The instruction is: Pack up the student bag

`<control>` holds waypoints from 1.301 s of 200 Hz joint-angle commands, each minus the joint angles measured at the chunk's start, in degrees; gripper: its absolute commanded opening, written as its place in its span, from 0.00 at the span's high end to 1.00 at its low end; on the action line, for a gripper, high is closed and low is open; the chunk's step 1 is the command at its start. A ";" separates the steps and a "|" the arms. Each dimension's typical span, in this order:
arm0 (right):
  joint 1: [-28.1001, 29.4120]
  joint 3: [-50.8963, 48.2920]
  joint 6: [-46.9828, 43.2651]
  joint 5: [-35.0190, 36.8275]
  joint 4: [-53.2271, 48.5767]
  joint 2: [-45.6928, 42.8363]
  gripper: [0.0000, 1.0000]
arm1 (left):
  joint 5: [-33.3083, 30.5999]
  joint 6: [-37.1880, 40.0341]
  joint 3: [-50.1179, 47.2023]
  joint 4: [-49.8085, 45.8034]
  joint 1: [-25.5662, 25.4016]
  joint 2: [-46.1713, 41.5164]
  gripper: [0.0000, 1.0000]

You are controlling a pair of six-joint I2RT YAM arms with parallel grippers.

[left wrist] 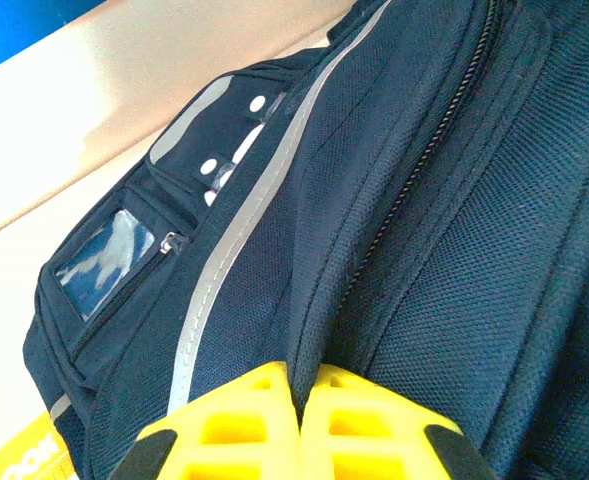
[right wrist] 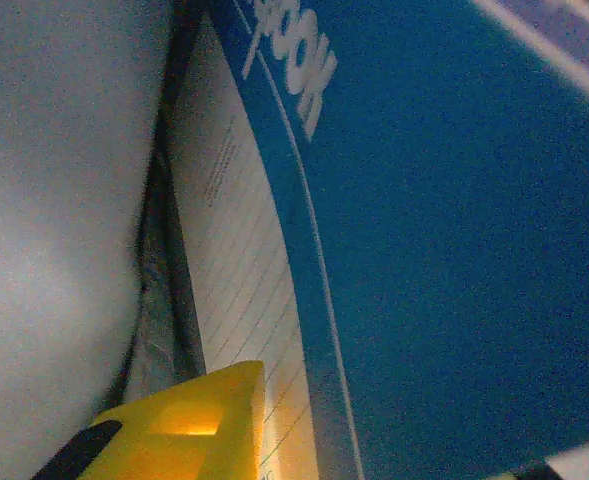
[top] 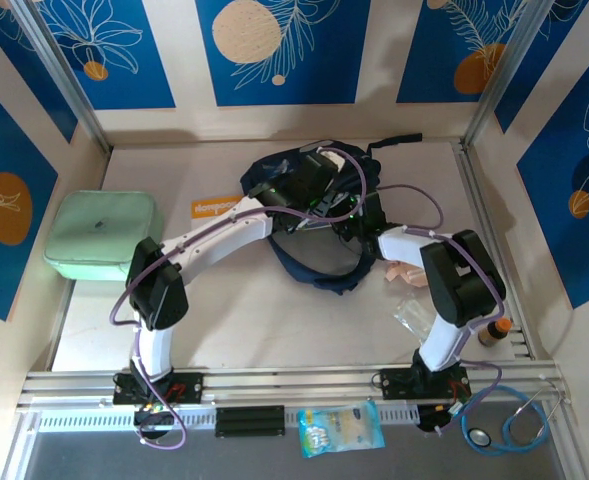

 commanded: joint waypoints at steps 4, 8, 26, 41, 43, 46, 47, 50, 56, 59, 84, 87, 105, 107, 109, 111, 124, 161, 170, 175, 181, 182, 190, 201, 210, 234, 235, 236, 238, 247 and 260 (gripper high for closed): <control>0.02 1.73 -2.22 -3.24 1.93 1.15 0.55 | -0.71 -2.15 4.33 3.49 0.61 -4.83 1.00; 0.04 1.32 -2.33 -3.24 1.92 0.74 0.50 | -0.80 -2.17 4.32 3.40 0.63 -4.82 1.00; 0.04 -1.77 -2.45 -2.67 0.99 -2.08 0.36 | -1.12 -2.37 4.23 3.05 0.78 -4.90 1.00; -0.13 -5.88 -2.43 -1.76 0.51 -5.89 0.32 | -0.89 -2.80 3.94 2.93 0.84 -4.81 1.00; -0.09 -6.62 -2.47 -1.60 0.51 -6.56 0.32 | -0.78 -2.82 3.85 2.89 0.92 -4.81 1.00; -0.13 -7.57 -2.44 -1.32 0.50 -7.54 0.32 | -0.65 -2.95 3.82 2.95 0.97 -4.81 1.00; -0.13 -7.90 -2.43 -1.27 0.51 -7.85 0.32 | -0.58 -2.98 3.81 2.96 0.98 -4.81 1.00; -0.17 -8.81 -2.43 -0.97 0.33 -8.69 0.32 | -0.47 -3.00 3.75 2.89 0.98 -4.78 1.00; -0.21 -10.54 -2.47 -0.28 -0.23 -11.03 0.32 | -0.20 -3.17 3.63 2.86 1.01 -4.65 1.00; -0.22 -11.31 -2.51 0.07 -0.66 -12.18 0.32 | -0.09 -3.23 3.57 2.87 1.06 -4.59 1.00; 0.71 -16.50 -3.11 6.40 -9.34 -23.82 0.32 | 1.26 -3.85 2.74 2.98 1.33 -3.94 1.00; 1.11 -16.66 -3.27 7.91 -11.48 -25.54 0.33 | 1.37 -3.88 2.41 3.18 1.33 -3.98 1.00; 4.77 -14.67 -6.58 18.17 -25.19 -35.26 0.32 | 1.89 -4.55 -1.22 4.37 1.31 -4.40 1.00; 5.02 -14.24 -6.83 19.29 -26.94 -36.20 0.32 | 1.98 -4.64 -1.68 4.50 1.33 -4.42 1.00; 5.33 -13.94 -7.11 20.21 -28.45 -37.03 0.32 | 1.98 -4.73 -2.15 4.67 1.33 -4.45 1.00; 5.67 -13.60 -7.40 21.05 -29.82 -37.88 0.32 | 1.96 -4.86 -2.64 4.73 1.33 -4.50 1.00; 6.54 -12.11 -8.41 25.52 -36.81 -42.20 0.32 | 2.38 -6.05 -5.29 5.02 1.38 -4.81 1.00; 6.19 -7.28 -12.28 27.74 -46.84 -45.76 0.31 | 9.43 -11.15 -14.61 7.90 2.36 -7.51 0.76; 6.24 -5.87 -14.11 27.10 -47.01 -45.52 0.31 | 11.50 -12.32 -17.48 9.34 2.69 -8.56 0.63; 6.28 -5.03 -14.82 26.64 -46.95 -45.27 0.31 | 12.06 -12.77 -19.17 10.11 2.81 -9.15 0.55; 6.28 -4.10 -15.61 25.99 -46.83 -44.95 0.31 | 12.16 -13.29 -21.09 10.74 3.12 -9.86 0.48; 6.28 -3.98 -15.74 25.83 -46.76 -44.88 0.31 | 12.11 -13.38 -21.39 10.85 3.15 -10.01 0.47; 6.28 -2.89 -16.88 24.42 -46.20 -44.36 0.31 | 11.82 -14.00 -23.87 11.44 3.93 -11.02 0.39; 6.37 -1.84 -18.24 21.95 -44.89 -43.40 0.30 | 11.20 -15.15 -26.80 11.24 5.72 -12.34 0.32; 6.37 -1.38 -18.89 19.99 -43.78 -42.40 0.30 | 11.05 -16.25 -28.86 10.77 7.59 -13.31 0.27; 6.76 -0.33 -20.15 15.03 -40.86 -39.07 0.28 | 12.61 -19.00 -34.16 10.62 14.67 -15.32 0.18; 6.78 -0.29 -20.17 14.86 -40.78 -38.95 0.28 | 12.69 -19.09 -34.39 10.66 14.99 -15.30 0.18; 6.79 -0.22 -20.18 14.68 -40.75 -38.80 0.28 | 12.90 -19.22 -34.50 10.63 15.32 -15.33 0.18; 6.80 -0.11 -20.18 14.44 -40.65 -38.56 0.28 | 13.17 -19.47 -34.78 10.66 16.04 -15.37 0.18; 7.06 0.31 -20.32 13.22 -40.22 -37.31 0.27 | 14.35 -20.52 -35.82 10.31 19.03 -15.31 0.14; 7.44 0.78 -20.49 11.79 -39.62 -35.80 0.26 | 17.22 -21.67 -36.46 10.12 23.03 -14.32 0.13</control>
